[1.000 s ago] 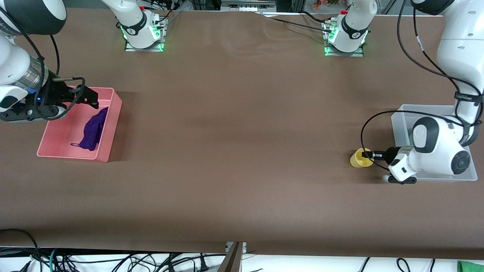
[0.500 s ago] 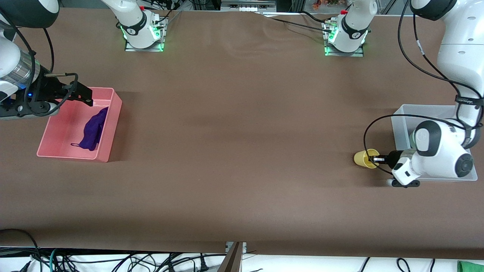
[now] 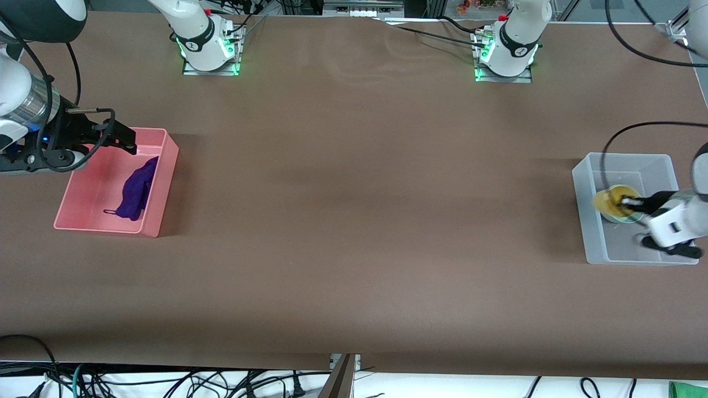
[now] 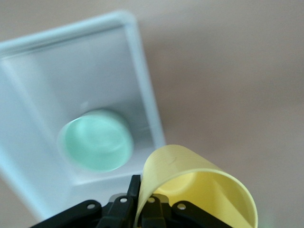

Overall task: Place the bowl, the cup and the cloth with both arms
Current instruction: 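Lift the yellow cup with the left gripper and lower it into the clear bin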

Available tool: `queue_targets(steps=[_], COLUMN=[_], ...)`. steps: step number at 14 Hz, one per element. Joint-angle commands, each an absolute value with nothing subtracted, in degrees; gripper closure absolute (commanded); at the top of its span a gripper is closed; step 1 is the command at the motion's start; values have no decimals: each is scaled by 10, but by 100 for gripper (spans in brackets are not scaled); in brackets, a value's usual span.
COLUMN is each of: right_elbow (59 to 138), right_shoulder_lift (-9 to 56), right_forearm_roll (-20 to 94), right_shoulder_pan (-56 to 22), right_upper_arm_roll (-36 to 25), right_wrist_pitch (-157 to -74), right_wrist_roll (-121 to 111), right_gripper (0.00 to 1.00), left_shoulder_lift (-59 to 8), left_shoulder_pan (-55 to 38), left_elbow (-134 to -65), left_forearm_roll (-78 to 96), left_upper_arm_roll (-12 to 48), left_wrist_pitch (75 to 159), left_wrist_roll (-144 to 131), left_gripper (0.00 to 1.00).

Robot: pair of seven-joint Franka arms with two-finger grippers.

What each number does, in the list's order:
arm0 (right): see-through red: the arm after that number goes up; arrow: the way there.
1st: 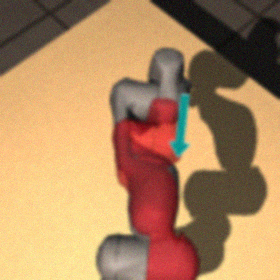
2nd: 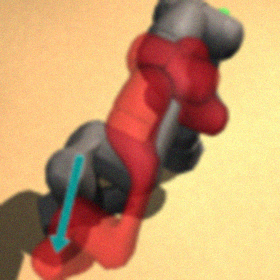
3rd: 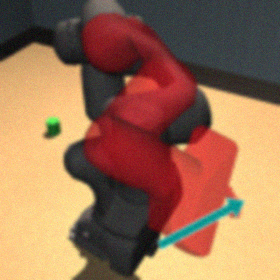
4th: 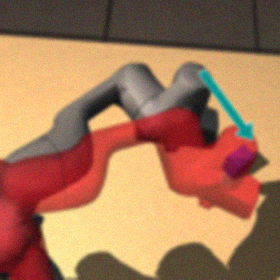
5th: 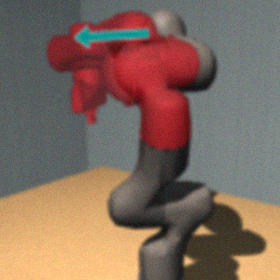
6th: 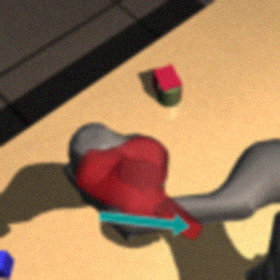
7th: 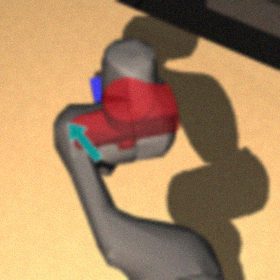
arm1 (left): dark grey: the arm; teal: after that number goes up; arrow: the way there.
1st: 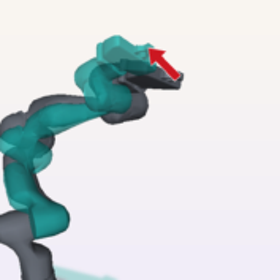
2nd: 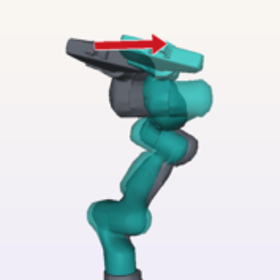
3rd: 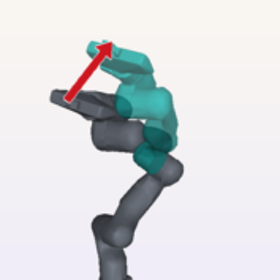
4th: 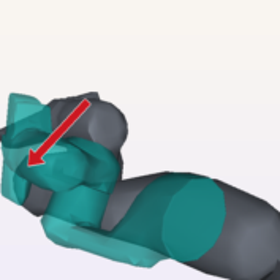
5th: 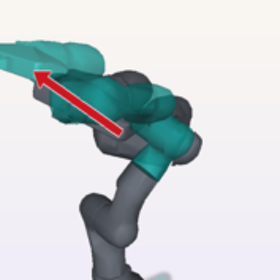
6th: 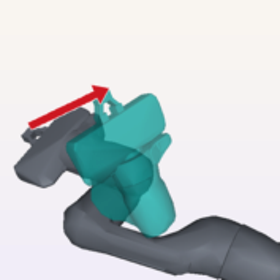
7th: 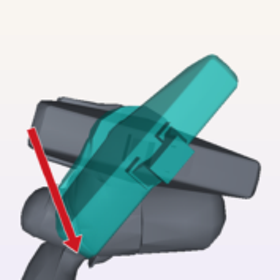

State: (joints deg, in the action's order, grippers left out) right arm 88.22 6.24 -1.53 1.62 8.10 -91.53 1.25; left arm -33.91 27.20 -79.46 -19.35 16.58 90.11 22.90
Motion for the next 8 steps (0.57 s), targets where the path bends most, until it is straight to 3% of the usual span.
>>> queue_targets(steps=[1,4,8], right_elbow=[853,853,843], right_shoulder_lift=[75,76,79], right_forearm_roll=[-23,-22,-22], right_shoulder_pan=[19,19,19], right_upper_arm_roll=[83,83,84], right_wrist_pitch=[-900,-896,-896], right_wrist_roll=[18,18,18], right_gripper=[0,0,0], left_shoulder_lift=[-337,-338,-344], left_shoulder_pan=[322,380,401], left_elbow=[-880,-981,-993], left_forearm_roll=[-247,-247,-247], left_upper_arm_roll=[170,170,172], left_wrist_pitch=[985,1161,1186], left_wrist_roll=[309,351,361], left_gripper=[100,100,100])
